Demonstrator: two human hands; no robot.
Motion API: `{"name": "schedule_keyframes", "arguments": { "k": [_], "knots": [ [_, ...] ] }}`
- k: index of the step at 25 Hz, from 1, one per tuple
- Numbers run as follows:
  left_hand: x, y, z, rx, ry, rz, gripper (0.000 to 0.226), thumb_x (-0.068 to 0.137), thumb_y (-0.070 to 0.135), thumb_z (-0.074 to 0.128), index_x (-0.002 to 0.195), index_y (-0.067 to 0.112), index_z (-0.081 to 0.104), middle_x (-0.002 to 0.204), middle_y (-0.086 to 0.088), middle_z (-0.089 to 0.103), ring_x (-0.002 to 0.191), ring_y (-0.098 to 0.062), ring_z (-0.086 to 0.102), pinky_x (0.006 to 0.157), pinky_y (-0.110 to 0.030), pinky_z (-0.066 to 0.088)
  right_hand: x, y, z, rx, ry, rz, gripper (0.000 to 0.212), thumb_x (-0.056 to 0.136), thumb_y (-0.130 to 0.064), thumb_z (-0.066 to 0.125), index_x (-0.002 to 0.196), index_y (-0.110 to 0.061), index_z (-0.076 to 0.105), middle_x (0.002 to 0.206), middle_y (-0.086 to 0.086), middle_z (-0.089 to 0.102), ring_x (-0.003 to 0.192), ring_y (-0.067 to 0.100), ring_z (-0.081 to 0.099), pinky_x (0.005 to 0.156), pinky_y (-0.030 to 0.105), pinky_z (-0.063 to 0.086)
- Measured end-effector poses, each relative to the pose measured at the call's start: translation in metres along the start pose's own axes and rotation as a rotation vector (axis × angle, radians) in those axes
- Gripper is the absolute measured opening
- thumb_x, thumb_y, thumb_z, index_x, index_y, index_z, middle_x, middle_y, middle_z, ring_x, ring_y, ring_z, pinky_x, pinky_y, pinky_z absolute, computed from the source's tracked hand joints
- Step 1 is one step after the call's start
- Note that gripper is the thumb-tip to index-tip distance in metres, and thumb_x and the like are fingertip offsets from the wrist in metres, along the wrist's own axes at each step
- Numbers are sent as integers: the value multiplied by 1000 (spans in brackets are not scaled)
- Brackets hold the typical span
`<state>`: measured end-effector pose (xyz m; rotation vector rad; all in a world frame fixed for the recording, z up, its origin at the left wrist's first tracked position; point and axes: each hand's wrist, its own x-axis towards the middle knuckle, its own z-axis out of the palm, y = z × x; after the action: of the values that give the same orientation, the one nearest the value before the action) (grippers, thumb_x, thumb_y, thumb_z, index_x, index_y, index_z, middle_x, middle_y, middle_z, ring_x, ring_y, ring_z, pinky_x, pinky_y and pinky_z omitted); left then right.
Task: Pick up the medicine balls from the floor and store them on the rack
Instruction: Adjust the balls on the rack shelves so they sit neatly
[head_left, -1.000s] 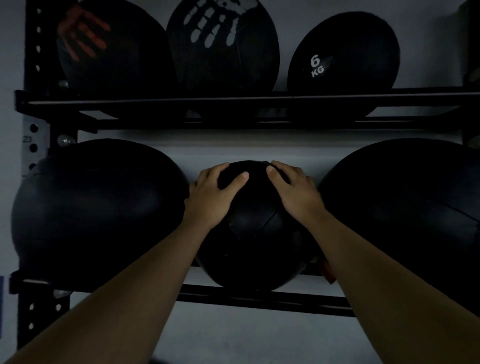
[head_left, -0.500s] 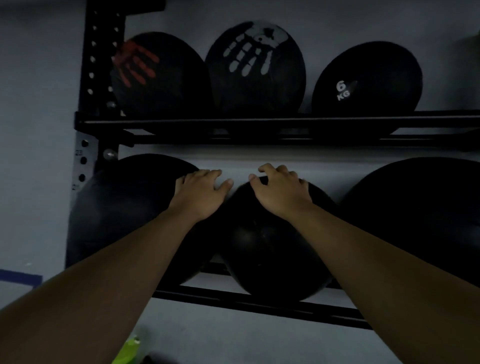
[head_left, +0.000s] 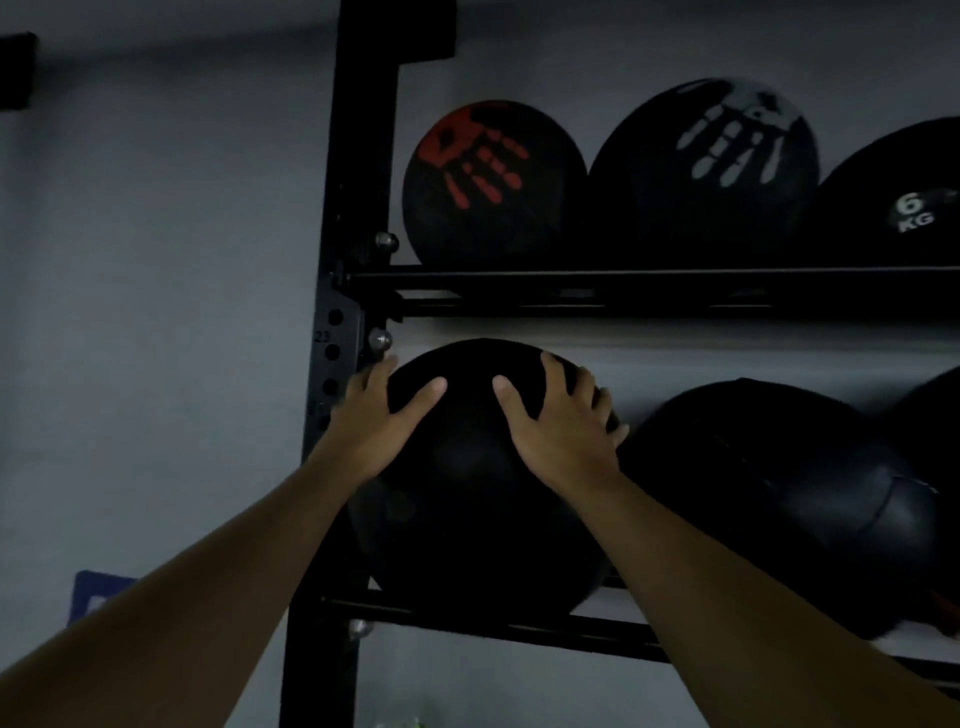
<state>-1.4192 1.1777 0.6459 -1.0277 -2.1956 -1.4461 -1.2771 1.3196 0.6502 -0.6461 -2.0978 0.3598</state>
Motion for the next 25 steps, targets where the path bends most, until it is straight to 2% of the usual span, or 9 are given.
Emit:
{"name": "schedule_keyframes", "arguments": {
  "k": [2,5,12,16,19,21,23,25],
  "knots": [
    [-2,-8,16,-126,23,-35,98,77,93,39,159,44,21,170,-6,21,153,-39,27,120,-63,27,-4,5,7,18,73,16,81,88,-84,25,158,-45,12,171,4,8,157,36,2,120,71,3],
    [-1,0,32,-66,139,-25,91,82,89,36,158,41,24,167,-7,25,150,-41,29,118,-66,24,-2,17,3,75,71,37,77,85,-86,27,154,-55,14,171,-3,9,157,33,5,120,70,5],
    [0,-7,30,-65,121,19,92,83,88,31,160,39,22,168,-8,24,151,-41,26,118,-66,20,-2,18,4,45,83,40,73,87,-84,27,154,-58,13,170,-5,10,156,32,7,121,68,9],
    [-1,-10,29,-104,161,123,86,89,82,33,159,33,28,167,-5,28,153,-33,27,122,-63,20,-3,15,-1,-4,11,47,75,88,-84,24,156,-56,7,172,-5,6,157,32,5,121,67,10],
    [-3,-9,26,-74,171,267,75,94,77,35,154,33,40,161,-1,40,150,-28,35,121,-60,26,-3,21,-21,-81,-138,2,76,90,-83,21,157,-55,-1,173,-4,-1,158,31,2,122,65,8],
    [-3,5,22,-53,133,351,74,90,77,36,147,32,49,155,2,49,146,-23,43,120,-59,31,-1,29,-44,-203,-175,-59,73,94,-79,20,159,-51,0,173,-2,6,158,30,11,123,65,6],
    [-3,34,22,-46,94,436,72,87,74,42,141,30,56,148,5,56,139,-19,50,118,-55,36,1,44,-76,-266,-86,-103,70,97,-73,22,160,-46,9,170,2,22,154,30,25,123,62,11],
    [-2,65,22,-39,46,507,57,92,63,54,138,30,59,143,6,59,135,-18,53,117,-50,39,7,56,-107,-257,18,-96,66,99,-68,27,159,-42,19,166,4,31,149,31,33,121,58,19]
  ]
}}
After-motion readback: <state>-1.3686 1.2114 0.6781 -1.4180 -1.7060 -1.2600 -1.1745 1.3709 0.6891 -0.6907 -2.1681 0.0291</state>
